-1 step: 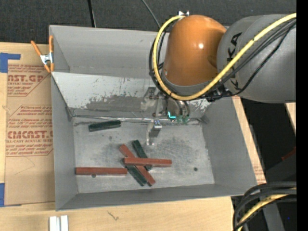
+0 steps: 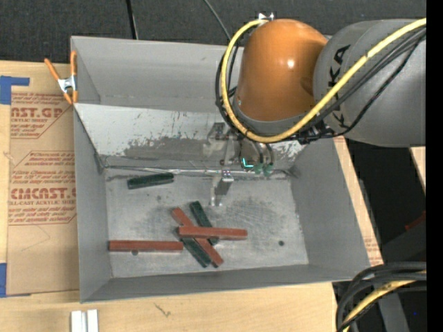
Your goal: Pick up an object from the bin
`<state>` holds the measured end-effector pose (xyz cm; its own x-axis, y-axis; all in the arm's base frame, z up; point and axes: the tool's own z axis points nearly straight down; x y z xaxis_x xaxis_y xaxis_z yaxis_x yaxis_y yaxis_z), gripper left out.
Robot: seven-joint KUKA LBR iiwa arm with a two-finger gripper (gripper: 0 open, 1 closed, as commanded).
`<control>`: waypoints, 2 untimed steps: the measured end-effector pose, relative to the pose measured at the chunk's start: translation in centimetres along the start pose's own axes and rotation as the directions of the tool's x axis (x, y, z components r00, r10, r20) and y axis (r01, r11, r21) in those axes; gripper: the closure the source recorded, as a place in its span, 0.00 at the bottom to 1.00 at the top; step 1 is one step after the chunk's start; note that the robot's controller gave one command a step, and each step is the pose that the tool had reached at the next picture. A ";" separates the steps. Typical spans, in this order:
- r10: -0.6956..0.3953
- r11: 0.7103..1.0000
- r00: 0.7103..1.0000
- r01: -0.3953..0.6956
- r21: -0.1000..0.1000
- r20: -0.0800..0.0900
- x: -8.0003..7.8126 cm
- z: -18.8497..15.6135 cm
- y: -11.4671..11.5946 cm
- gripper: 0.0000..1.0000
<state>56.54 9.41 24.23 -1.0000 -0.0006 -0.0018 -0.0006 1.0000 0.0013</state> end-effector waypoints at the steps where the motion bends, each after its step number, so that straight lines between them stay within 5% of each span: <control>1: 0.056 0.998 0.998 -0.056 -0.001 0.007 0.8 3.1 -0.8 0.00; 2: 0.084 0.996 0.996 -0.084 0.000 0.004 1.5 9.2 -0.3 0.00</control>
Offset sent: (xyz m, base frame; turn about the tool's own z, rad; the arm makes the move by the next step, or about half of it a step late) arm -0.0237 0.0092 -0.1723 0.0853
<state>55.02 9.08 15.05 -0.9965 0.0830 -0.0053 0.0830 0.9966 0.0016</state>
